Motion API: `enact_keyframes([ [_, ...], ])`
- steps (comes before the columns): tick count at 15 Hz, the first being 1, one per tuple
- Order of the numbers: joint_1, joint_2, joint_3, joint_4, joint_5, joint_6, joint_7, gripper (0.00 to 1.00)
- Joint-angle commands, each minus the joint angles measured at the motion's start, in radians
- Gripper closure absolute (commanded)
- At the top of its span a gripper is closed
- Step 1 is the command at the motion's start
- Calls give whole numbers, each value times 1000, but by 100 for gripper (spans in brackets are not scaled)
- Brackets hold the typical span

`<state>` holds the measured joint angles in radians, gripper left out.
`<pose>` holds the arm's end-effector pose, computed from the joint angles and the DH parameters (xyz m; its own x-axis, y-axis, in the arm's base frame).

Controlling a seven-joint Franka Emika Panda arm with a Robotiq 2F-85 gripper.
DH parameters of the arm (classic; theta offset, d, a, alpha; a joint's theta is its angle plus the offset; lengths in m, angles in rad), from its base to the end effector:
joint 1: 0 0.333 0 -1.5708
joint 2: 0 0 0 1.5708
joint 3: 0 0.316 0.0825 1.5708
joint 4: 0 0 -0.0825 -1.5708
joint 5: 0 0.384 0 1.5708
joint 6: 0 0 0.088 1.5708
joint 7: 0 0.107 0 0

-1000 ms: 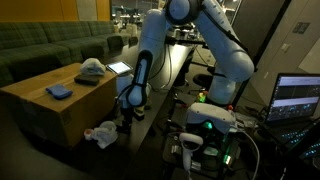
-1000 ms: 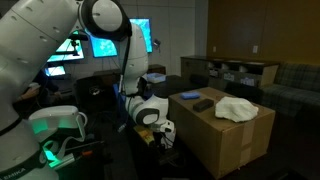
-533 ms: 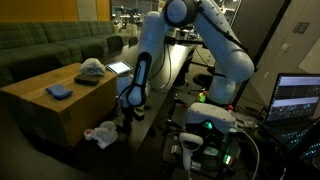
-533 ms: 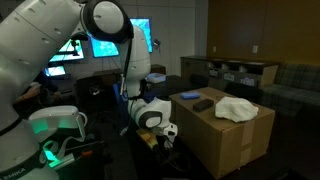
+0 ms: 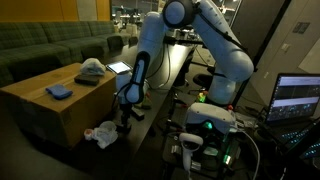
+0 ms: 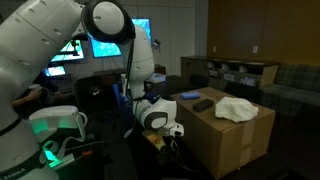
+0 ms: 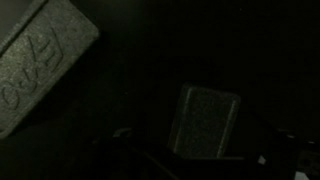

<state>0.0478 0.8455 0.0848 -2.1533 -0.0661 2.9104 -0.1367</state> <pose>0.5008 0.0777 0.0000 0.9494 0.3051 -0.0745 0.3008 -0.9515 -0.0645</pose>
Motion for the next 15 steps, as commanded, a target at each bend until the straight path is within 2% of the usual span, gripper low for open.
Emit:
enact_keyframes([
  [1,-40,32,22,45,-15,-18,-39,0],
  [6,-92,75,57,81,-9,-37,-85,0],
  [15,-123,120,94,113,-2,-65,-107,0],
])
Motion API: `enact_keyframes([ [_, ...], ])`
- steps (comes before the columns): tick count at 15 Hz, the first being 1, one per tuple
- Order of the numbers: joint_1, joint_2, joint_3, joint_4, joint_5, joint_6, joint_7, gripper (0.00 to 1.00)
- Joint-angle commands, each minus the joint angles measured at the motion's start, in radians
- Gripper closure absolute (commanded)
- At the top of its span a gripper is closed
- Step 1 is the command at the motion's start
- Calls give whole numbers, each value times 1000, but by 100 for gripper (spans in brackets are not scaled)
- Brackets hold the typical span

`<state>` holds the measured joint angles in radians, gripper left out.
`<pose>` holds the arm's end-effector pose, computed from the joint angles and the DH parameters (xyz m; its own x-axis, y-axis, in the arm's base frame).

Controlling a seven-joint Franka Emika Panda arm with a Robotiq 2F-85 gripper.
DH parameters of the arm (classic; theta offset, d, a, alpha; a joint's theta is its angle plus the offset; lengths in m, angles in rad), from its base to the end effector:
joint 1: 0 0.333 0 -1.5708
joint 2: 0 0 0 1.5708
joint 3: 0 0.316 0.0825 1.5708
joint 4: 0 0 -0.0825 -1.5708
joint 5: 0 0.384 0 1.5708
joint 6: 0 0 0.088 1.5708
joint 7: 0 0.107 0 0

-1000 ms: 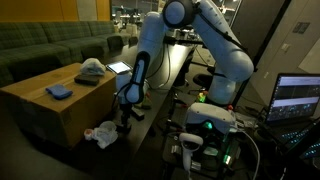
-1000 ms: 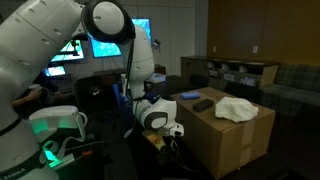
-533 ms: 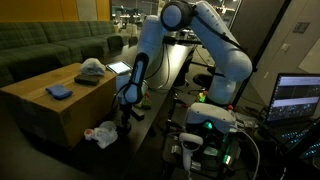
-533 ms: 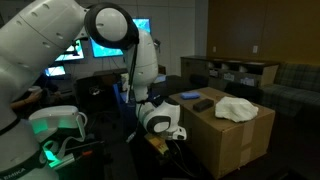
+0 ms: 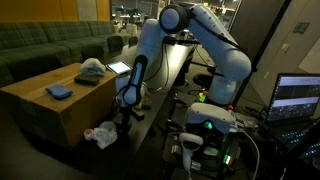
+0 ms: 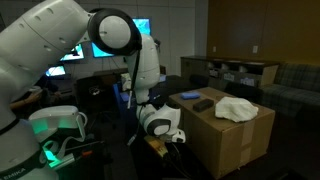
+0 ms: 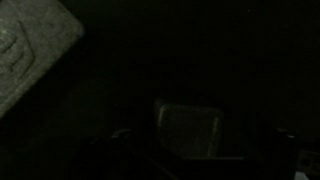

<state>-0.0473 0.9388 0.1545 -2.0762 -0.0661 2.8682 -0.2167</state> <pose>0.5047 0.0716 -0.0299 0.9369 0.3338 -0.1040 0.3183 -0.9374 -0.1409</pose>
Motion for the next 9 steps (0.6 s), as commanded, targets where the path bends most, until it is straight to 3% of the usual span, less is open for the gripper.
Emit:
enact_keyframes([
  [1,-30,26,26,36,-3,-25,-29,0],
  [2,-32,23,27,35,-3,-30,-32,2],
  [7,-18,19,23,29,-2,-27,-23,47],
  [9,-9,1,16,17,-3,-35,-15,61],
])
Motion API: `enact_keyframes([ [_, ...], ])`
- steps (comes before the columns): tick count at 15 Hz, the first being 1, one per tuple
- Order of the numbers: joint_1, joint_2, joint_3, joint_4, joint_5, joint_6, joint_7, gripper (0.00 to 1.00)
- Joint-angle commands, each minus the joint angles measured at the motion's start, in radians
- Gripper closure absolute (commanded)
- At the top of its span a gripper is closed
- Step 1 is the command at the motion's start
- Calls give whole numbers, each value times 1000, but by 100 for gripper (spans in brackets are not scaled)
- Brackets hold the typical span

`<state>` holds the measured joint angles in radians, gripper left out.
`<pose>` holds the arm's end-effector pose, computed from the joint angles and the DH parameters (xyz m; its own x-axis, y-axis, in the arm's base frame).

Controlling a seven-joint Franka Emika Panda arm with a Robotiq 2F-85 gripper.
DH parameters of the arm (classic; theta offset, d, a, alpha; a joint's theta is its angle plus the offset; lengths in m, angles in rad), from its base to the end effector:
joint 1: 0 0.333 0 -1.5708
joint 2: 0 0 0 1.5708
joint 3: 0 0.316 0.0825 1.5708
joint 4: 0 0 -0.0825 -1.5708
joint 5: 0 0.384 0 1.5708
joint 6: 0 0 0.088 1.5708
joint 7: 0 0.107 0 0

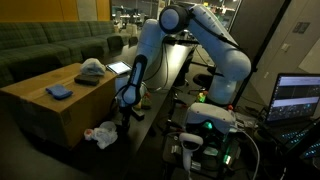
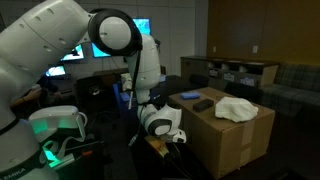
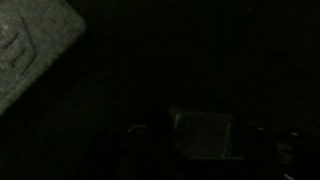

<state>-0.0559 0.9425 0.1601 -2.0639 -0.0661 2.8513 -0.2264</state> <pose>0.5079 0.0705 -0.0301 0.9346 0.3387 -0.1089 0.3217 -0.9353 -0.1477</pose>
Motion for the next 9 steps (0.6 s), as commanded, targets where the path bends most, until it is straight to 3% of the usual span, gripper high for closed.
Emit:
enact_keyframes([
  [1,2,-14,7,-2,-2,-28,0,64],
  [9,21,-185,-31,-106,6,-169,46,66],
])
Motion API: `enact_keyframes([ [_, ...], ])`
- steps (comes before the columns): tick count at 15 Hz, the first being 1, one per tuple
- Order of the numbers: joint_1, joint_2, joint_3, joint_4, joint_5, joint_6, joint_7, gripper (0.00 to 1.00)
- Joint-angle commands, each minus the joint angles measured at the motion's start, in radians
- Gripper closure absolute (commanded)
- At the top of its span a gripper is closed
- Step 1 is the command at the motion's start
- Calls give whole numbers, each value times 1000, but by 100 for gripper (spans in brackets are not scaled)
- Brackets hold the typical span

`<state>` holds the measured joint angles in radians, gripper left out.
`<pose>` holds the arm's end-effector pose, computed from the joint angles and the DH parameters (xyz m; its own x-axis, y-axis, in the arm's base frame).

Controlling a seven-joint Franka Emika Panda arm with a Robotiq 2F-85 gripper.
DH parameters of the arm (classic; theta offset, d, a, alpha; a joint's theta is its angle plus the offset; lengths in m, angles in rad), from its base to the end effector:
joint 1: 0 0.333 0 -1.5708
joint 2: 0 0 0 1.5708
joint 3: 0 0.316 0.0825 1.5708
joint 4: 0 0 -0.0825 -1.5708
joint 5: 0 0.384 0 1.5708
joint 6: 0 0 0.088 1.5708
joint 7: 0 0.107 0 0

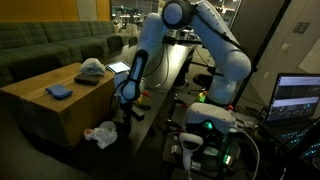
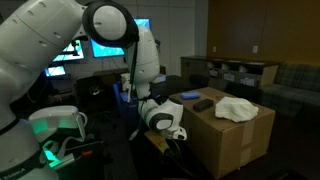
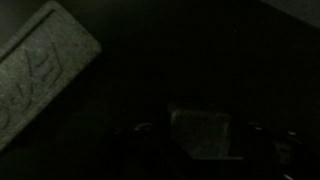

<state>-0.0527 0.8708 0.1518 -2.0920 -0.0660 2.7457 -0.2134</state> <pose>0.5066 0.0654 -0.0077 0.9256 0.3355 -0.1753 0.3131 -0.9388 -0.1438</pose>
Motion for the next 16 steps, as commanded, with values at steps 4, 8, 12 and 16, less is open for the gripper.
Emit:
enact_keyframes([
  [4,38,-255,-64,-154,4,-191,84,66],
  [8,57,-406,-91,-212,-3,-359,119,66],
  [12,72,-539,-95,-218,-12,-495,137,66],
  [16,85,-617,-96,-174,-29,-588,152,66],
])
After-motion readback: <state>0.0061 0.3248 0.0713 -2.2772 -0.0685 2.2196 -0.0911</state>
